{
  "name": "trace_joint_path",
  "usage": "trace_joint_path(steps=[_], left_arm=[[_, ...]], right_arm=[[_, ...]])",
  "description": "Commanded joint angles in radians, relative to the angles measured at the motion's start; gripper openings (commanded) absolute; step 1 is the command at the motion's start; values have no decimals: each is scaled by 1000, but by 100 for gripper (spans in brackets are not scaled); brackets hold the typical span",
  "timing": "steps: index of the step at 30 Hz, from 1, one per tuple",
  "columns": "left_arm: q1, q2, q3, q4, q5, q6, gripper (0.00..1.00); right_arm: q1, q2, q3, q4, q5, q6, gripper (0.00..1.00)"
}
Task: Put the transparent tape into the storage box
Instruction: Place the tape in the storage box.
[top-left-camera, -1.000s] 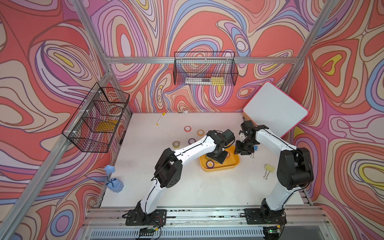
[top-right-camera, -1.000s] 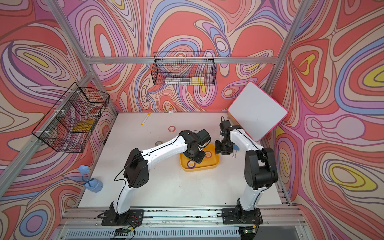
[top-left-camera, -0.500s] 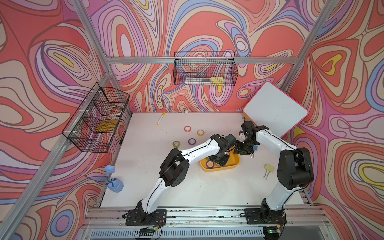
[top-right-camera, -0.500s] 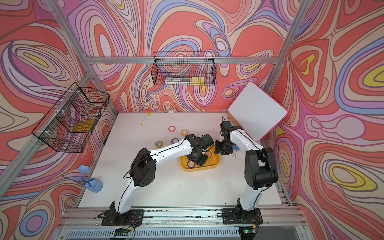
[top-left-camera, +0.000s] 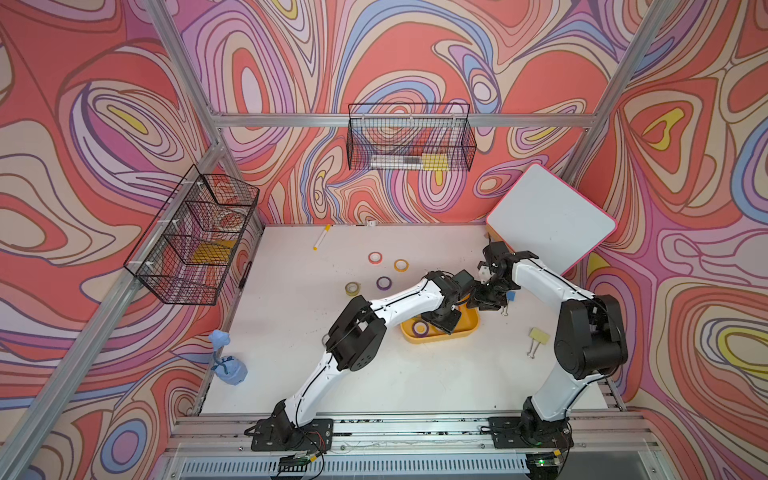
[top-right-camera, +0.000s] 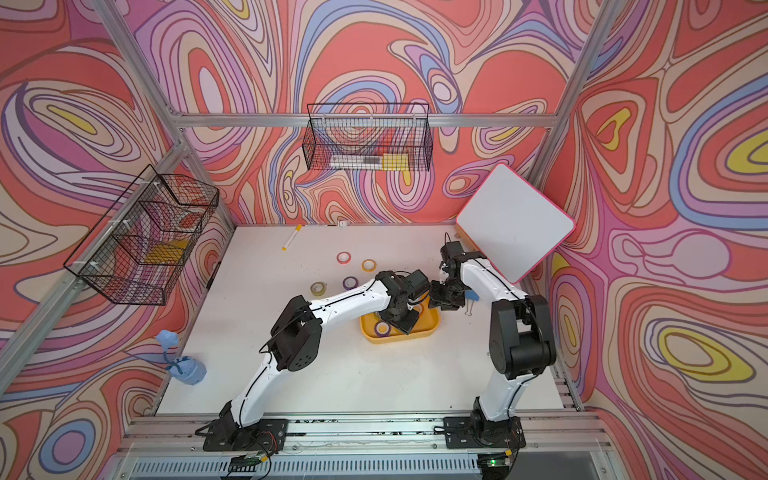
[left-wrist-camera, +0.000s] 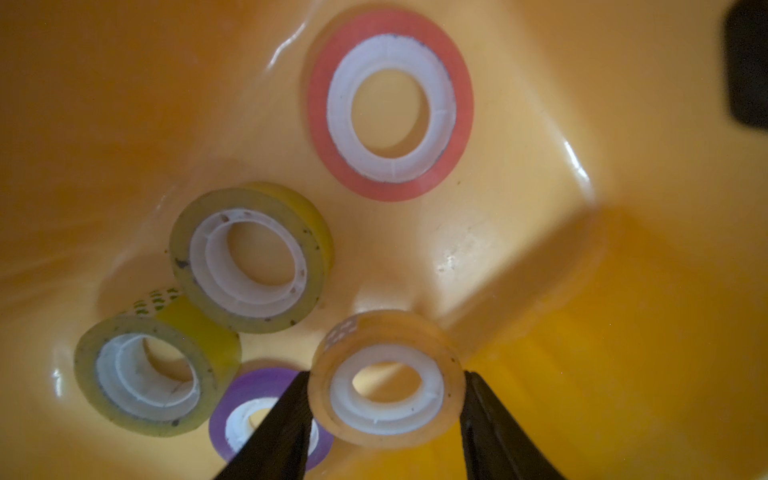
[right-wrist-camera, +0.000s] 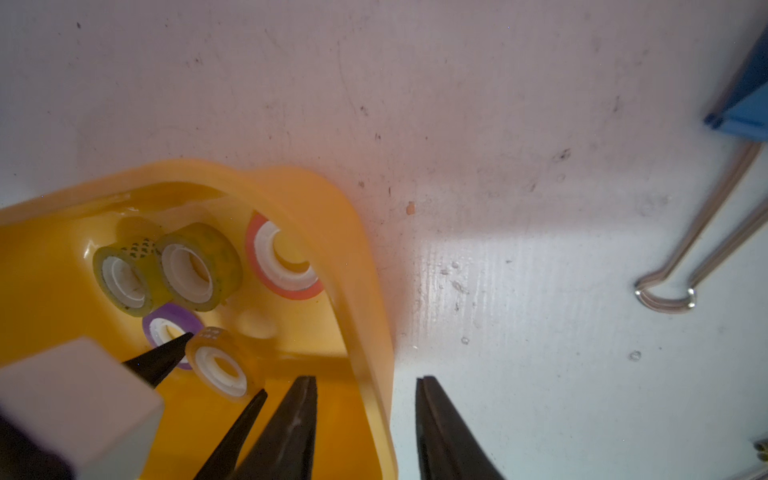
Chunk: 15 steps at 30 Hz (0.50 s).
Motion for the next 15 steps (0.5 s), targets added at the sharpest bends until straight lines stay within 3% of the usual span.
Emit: trace_joint_path(steps=[1,15], left_arm=[[-5,36,31,-12,6,27,55],[-5,96,99,-59,-4,45,61]], right_arm=[[-9,-19,0,0,-7,0,41],[-11,-13,26,-15,-14,-1,42]])
